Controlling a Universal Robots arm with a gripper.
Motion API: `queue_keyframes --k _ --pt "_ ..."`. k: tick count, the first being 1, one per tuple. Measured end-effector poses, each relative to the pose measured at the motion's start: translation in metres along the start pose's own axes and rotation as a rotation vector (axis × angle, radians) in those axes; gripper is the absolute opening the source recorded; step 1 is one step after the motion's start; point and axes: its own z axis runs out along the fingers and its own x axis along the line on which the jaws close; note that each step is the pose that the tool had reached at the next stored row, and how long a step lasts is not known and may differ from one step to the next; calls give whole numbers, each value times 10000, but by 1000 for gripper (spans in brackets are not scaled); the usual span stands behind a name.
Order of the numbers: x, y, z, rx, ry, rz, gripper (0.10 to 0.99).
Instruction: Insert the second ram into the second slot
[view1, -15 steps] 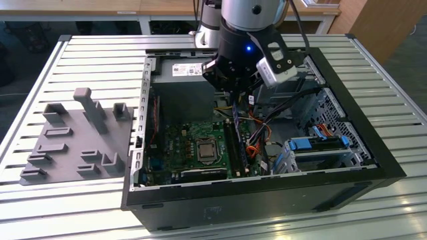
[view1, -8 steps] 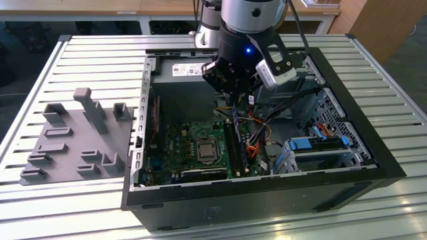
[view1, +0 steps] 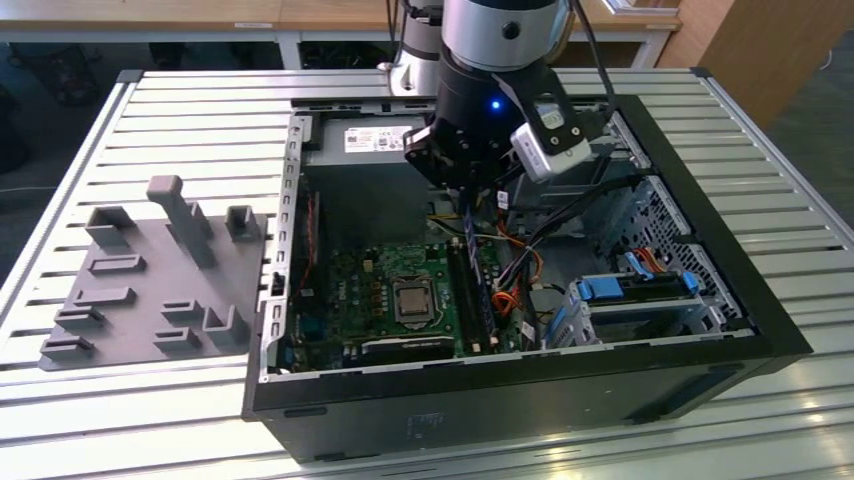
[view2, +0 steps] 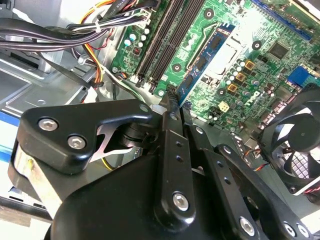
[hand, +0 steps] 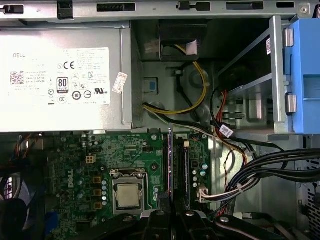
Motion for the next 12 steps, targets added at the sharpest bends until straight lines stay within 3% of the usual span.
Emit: queue_keyframes --k 12 --pt "1 -2 49 0 0 0 141"
